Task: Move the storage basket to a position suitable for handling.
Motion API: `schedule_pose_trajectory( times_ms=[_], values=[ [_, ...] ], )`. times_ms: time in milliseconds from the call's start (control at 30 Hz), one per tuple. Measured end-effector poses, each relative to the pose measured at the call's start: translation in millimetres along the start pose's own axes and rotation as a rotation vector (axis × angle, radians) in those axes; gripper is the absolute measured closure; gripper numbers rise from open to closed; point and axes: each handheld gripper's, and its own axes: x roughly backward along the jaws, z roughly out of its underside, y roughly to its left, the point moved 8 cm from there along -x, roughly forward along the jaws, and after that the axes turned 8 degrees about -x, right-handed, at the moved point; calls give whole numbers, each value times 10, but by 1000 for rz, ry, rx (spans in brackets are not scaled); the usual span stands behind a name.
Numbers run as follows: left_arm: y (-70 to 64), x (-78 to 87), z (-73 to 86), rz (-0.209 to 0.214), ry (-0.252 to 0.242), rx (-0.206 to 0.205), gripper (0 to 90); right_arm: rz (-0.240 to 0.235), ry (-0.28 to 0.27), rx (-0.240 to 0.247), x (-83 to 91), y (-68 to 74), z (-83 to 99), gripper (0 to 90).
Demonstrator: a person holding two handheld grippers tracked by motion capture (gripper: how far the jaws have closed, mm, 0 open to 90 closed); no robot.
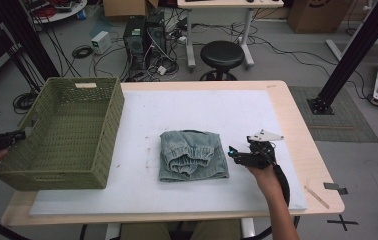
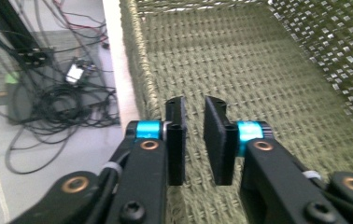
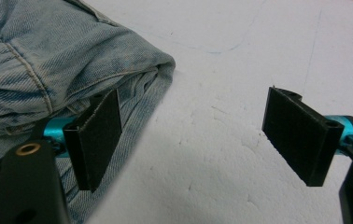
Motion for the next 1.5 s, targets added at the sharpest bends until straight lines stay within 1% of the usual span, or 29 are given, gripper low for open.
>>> schedule_pose_trajectory(
  times_ms=[67, 167, 267, 300, 333, 367, 400, 433, 533, 633, 667, 700, 733, 767, 867, 933, 967, 1000, 1033, 1067, 1100, 1167, 1233, 1300, 1367, 1500],
  values=[
    [3, -1, -1, 1, 0, 1, 803, -1, 0, 7, 1, 7, -5, 204],
    [-19, 2, -14, 6, -6, -15, 760, 0, -2, 5, 5, 11, -7, 204],
    [-31, 14, -21, 27, -28, -15, 726, -1, -1, 4, -1, 5, -10, 204],
    [-37, 22, -28, 41, -40, -13, 707, -1, 2, 5, -1, 7, -8, 204],
    [-39, 36, -41, 52, -60, -5, 691, -2, 3, 6, -4, 10, -8, 204],
    [-32, 58, -65, 55, -90, 9, 672, -1, 3, 3, -8, 13, -8, 204],
    [-19, 73, -81, 48, -105, 20, 622, -1, 1, 7, -12, 12, -10, 204],
    [-5, 87, -93, 35, -110, 29, 577, -1, 3, 7, -13, 12, -9, 204],
    [16, 83, -87, 20, -93, 23, 589, -1, 5, 7, -19, 14, -8, 204],
    [21, 76, -91, 10, -78, 17, 631, -1, 7, 6, -21, 18, -7, 204],
    [21, 76, -91, 10, -78, 17, 633, -1, 7, 6, -22, 19, -7, 204],
    [50, 98, -108, -40, -88, 23, 630, -2, 6, 6, -18, 21, -8, 204],
    [73, 108, -107, -48, -97, 42, 600, -2, 4, 8, -15, 21, -9, 204],
    [83, 107, -94, -47, -95, 45, 597, -3, 2, 7, -11, 20, -10, 204],
    [84, 53, 1, -26, -44, 43, 585, -2, 2, 2, -4, 7, -7, 204],
    [79, 5, 58, -17, -16, 41, 597, -1, 5, 4, -13, 3, -2, 204],
    [81, -17, 86, -18, 2, 36, 621, 1, 8, 4, -14, 6, 1, 204],
    [84, -30, 109, -19, 11, 31, 685, -1, 10, 4, -16, 12, 3, 204],
    [95, -35, 133, -24, 17, 37, 748, -2, 8, 5, -17, 16, 2, 204],
    [102, -38, 147, -21, 13, 44, 782, -2, 8, 8, -19, 15, 1, 204],
    [103, -39, 148, -22, 10, 49, 788, -1, 10, 5, -20, 13, 2, 204],
    [96, -45, 135, -45, 25, 24, 798, 1, 9, 5, -24, 5, 2, 204],
    [104, -47, 125, -60, 33, 14, 801, 3, 10, 6, -25, 5, 1, 204],
    [121, -48, 124, -67, 31, 7, 802, 1, 14, 11, -26, 14, 2, 204],
    [133, -52, 123, -56, 24, 19, 802, 1, 15, 11, -27, 15, 4, 204],
    [133, -50, 128, -58, 22, 18, 802, 4, 15, 5, -18, 6, 7, 204]
  ],
)
